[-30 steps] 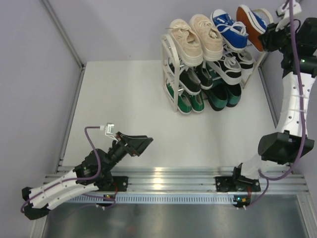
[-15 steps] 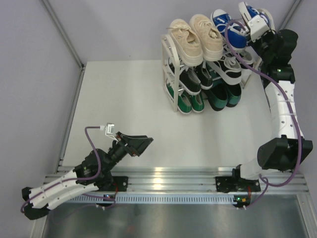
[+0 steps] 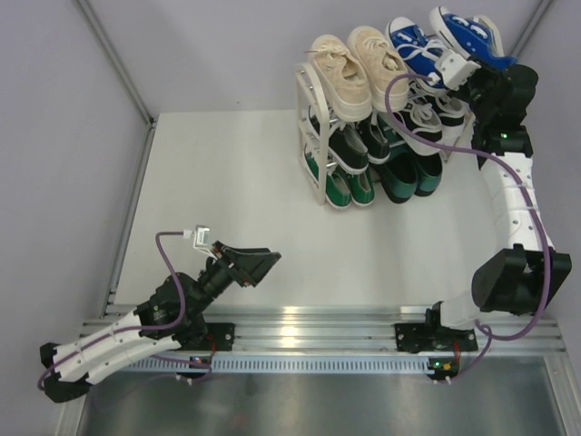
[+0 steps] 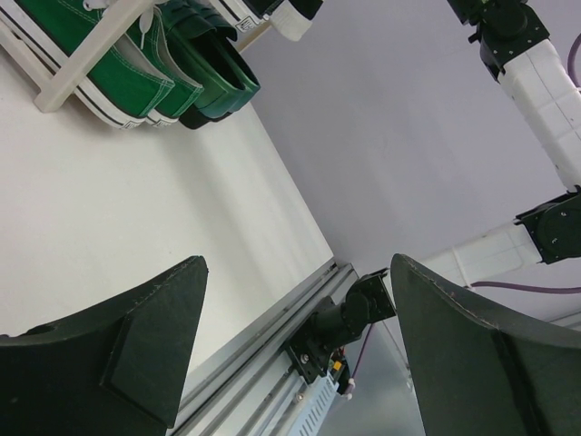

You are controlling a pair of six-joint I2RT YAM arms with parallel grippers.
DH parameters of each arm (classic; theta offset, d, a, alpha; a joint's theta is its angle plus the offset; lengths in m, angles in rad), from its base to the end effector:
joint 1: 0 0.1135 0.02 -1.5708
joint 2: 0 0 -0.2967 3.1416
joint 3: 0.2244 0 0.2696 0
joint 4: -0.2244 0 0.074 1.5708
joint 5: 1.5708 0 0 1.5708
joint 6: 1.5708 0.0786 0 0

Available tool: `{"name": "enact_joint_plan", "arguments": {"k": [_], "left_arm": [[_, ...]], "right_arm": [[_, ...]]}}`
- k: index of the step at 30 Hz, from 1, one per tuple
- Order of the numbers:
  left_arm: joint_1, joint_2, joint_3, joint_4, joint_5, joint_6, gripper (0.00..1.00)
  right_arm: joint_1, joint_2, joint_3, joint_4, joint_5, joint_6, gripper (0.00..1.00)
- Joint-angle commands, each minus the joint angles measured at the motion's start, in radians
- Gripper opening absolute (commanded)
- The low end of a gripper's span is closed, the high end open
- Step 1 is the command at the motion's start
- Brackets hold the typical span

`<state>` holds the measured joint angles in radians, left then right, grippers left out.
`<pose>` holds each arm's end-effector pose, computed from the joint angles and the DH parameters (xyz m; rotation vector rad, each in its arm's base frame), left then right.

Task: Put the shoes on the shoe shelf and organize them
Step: Place the shoe at the shoe shelf.

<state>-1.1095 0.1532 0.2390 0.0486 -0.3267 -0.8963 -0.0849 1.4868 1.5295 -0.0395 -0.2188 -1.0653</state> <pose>0.0807 -0.1057 0.2610 -0.1280 1.5999 -1.3817 0.4059 -0.0174 0.4808 -0.9119 1.3330 -0.7280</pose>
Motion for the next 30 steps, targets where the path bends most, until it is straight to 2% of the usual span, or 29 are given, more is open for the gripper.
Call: {"name": "enact_joint_plan", "arguments": {"k": [1, 2, 5, 8, 11, 14, 18, 21, 24, 27, 29, 30], "left_arm": [[0.0, 0.005, 0.009, 0.025, 0.008, 0.016, 0.87], [0.0, 0.002, 0.01, 0.025, 0.008, 0.017, 0.87], [0.0, 0.002, 0.01, 0.023, 0.008, 0.019, 0.87], [0.0, 0.0, 0.008, 0.023, 0.009, 0.019, 0.87], [0.0, -0.001, 0.005, 0.025, 0.009, 0.019, 0.87], [0.0, -0.001, 0.006, 0.025, 0.011, 0.019, 0.88], [0.0, -0.004, 0.011, 0.023, 0.023, 0.022, 0.88], [0.0, -0.003, 0.016, 0.023, 0.032, 0.025, 0.88], [0.0, -0.004, 0.014, 0.023, 0.032, 0.027, 0.88], [0.0, -0.007, 0.01, 0.025, 0.034, 0.025, 0.88], [0.0, -0.006, 0.008, 0.025, 0.038, 0.025, 0.88], [0.0, -0.007, 0.008, 0.025, 0.038, 0.026, 0.88]], "right_arm": [[0.007, -0.054, 0.015, 0.099, -0.07, -0.021, 0.26], [0.007, -0.063, 0.008, 0.096, -0.076, -0.012, 0.39], [-0.007, -0.08, 0.006, 0.089, -0.099, 0.022, 0.57], [-0.025, -0.102, 0.017, 0.069, -0.132, 0.057, 0.69], [-0.035, -0.126, 0.026, 0.043, -0.157, 0.073, 0.77], [-0.044, -0.148, 0.04, -0.031, -0.174, 0.082, 0.82], [-0.076, -0.175, 0.07, -0.129, -0.238, 0.123, 0.84], [-0.122, -0.188, 0.135, -0.2, -0.326, 0.215, 0.84], [-0.199, -0.169, 0.221, -0.249, -0.451, 0.425, 0.84], [-0.292, -0.113, 0.306, -0.243, -0.484, 0.824, 0.82], [-0.364, -0.041, 0.375, -0.246, -0.533, 0.985, 0.8], [-0.4, -0.013, 0.398, -0.25, -0.588, 1.14, 0.79]]}}
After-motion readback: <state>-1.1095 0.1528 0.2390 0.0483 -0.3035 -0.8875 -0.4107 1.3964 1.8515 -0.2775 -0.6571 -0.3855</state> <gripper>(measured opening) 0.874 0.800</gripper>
